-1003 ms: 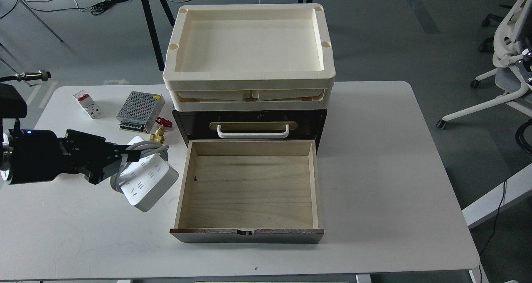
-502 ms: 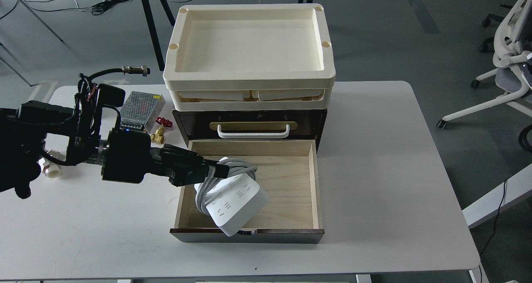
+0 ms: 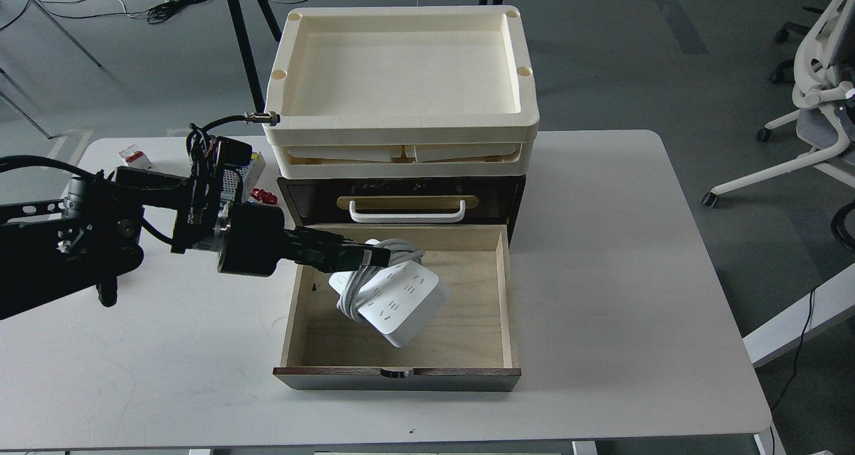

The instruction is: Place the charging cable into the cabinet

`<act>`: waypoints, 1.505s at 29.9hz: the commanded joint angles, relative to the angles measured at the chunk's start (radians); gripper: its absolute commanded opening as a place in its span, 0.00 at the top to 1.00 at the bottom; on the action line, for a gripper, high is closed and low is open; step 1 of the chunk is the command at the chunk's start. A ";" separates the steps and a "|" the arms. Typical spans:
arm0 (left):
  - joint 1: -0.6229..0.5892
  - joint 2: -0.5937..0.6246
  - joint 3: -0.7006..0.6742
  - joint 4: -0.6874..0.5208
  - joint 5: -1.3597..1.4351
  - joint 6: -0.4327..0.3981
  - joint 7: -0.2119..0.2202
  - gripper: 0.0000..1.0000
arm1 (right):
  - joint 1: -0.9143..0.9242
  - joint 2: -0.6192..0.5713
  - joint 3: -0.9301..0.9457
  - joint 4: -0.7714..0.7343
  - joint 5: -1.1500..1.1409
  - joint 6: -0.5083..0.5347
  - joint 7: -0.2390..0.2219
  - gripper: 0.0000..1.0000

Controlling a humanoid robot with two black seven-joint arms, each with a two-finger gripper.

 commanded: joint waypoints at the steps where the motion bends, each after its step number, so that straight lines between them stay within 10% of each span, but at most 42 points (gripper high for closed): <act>1: 0.006 -0.029 0.008 0.067 0.002 -0.001 0.000 1.00 | 0.001 0.001 0.000 -0.001 0.000 0.000 0.000 0.00; 14: 0.064 -0.046 0.001 0.122 0.006 0.003 0.000 0.94 | 0.003 0.001 0.002 0.001 0.000 0.000 0.000 0.00; 27: 0.075 -0.059 -0.009 0.134 0.000 0.002 0.000 0.32 | -0.002 0.000 0.005 0.001 0.000 0.000 0.000 0.00; 45: 0.162 0.272 -0.188 0.211 -0.776 -0.015 0.000 0.14 | 0.026 -0.005 0.011 -0.016 0.000 0.000 0.000 0.00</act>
